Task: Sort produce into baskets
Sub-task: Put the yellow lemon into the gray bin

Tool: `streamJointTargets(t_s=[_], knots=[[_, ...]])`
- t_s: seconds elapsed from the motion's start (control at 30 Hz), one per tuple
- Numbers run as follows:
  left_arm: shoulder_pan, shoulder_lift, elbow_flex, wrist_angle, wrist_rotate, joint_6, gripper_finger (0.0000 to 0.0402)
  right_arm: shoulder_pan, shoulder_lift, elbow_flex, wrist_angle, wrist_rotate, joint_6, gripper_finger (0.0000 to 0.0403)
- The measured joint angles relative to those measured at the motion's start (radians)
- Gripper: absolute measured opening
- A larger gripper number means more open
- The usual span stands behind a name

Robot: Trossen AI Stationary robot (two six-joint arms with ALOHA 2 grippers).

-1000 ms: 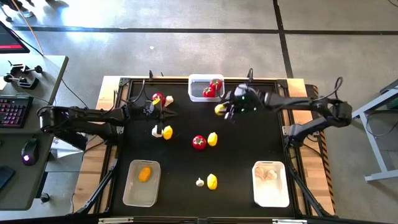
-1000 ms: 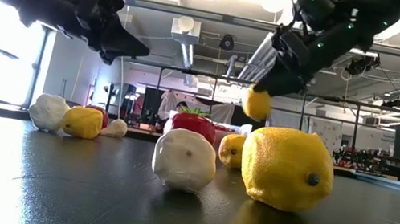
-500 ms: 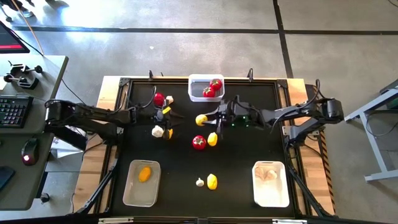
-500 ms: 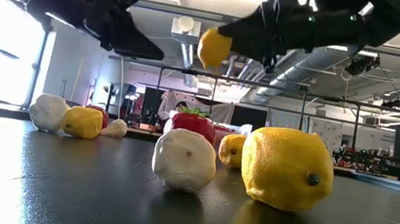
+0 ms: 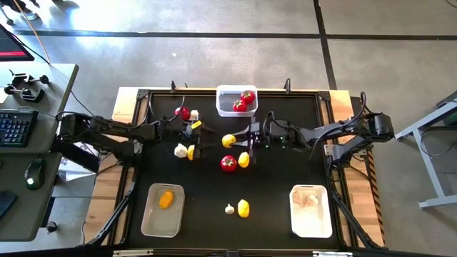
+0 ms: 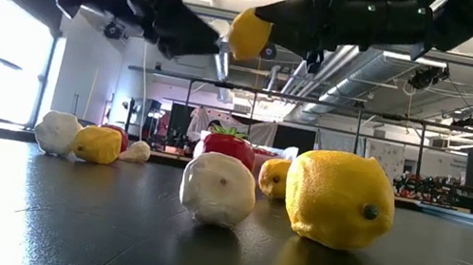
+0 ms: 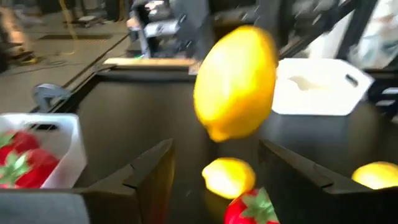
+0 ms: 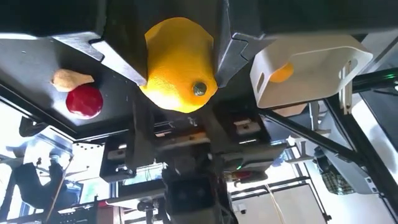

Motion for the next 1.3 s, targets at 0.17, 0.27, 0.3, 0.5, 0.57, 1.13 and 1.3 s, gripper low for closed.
streamJointTargets(t_s=[0.17,0.27,0.3,0.5,0.57,1.13,1.3], knots=[[-0.017,0.003,0.033,-0.007,0.011,-0.004,0.0241,-0.001,0.000,0.000,0.005,0.000,0.000,0.0130],[-0.025,0.019,0.042,-0.010,0.013,0.008,0.0250,-0.001,0.000,0.000,0.007,0.000,-0.002,0.0130],[-0.026,0.031,0.048,-0.010,0.013,0.012,0.0252,-0.001,0.000,0.000,0.007,0.000,-0.004,0.0130],[-0.030,0.097,0.080,-0.008,-0.005,0.021,0.0258,-0.001,0.000,0.000,0.007,-0.003,0.000,0.0130],[-0.030,0.114,0.090,0.003,-0.005,0.022,0.0260,-0.001,0.000,0.000,0.007,-0.003,0.000,0.0130],[-0.063,0.137,0.091,0.082,0.005,0.076,0.0259,0.005,0.000,0.000,0.006,-0.012,0.009,0.0130],[-0.069,0.137,0.091,0.097,-0.024,0.076,0.0243,0.004,0.000,0.001,0.007,-0.009,0.008,0.0130]])
